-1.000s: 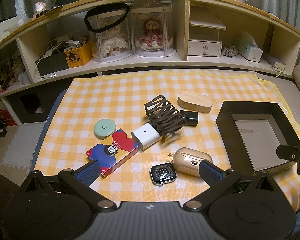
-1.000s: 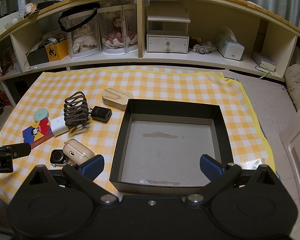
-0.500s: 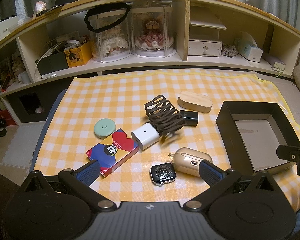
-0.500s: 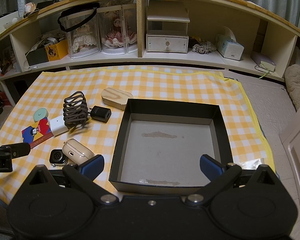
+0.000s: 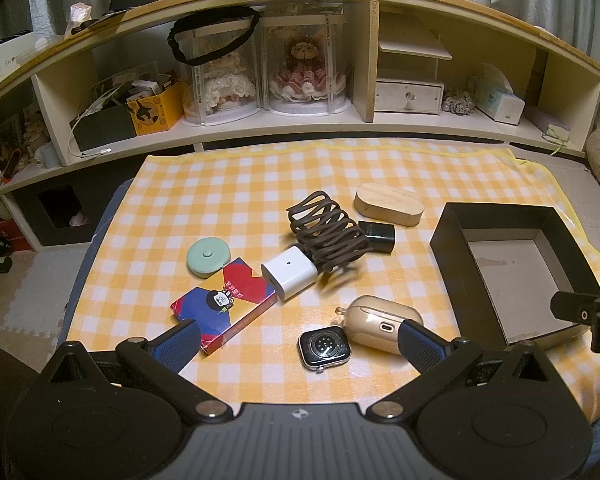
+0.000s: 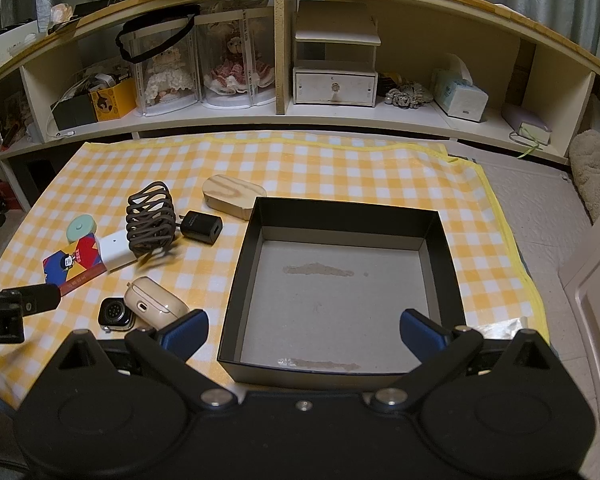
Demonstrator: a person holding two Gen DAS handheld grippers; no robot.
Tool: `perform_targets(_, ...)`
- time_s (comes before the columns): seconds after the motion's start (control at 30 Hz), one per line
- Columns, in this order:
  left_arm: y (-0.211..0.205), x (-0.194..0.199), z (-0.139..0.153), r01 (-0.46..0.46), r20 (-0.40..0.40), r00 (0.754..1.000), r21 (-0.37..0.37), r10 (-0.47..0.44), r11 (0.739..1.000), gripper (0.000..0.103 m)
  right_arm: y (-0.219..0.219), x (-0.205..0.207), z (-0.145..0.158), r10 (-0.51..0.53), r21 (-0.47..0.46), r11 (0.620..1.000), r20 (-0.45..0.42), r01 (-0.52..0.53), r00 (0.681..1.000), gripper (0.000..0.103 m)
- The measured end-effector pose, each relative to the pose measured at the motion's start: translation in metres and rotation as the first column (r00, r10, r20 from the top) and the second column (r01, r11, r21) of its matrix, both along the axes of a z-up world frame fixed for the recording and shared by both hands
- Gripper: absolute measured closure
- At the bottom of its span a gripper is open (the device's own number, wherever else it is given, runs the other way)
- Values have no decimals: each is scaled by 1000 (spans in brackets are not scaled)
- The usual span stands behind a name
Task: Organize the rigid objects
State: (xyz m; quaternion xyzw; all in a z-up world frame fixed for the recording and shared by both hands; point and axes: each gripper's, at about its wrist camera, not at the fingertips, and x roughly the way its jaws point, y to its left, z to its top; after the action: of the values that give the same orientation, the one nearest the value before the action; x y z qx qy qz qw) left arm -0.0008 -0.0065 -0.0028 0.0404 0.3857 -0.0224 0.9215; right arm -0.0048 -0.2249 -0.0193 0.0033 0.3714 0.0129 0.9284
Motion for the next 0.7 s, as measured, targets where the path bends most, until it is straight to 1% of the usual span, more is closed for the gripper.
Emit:
perform_targets(0.57,-3,0,-1,0,0,1000,0,0,1000,0,4,-1,2,1,-1,1000,0,-1,1000,0)
perform_targets(0.7,-2,0,0,0,1,1000,-1,0,1000,0,-1,-1,-1,1,-1,1000,1,-1,1000,0)
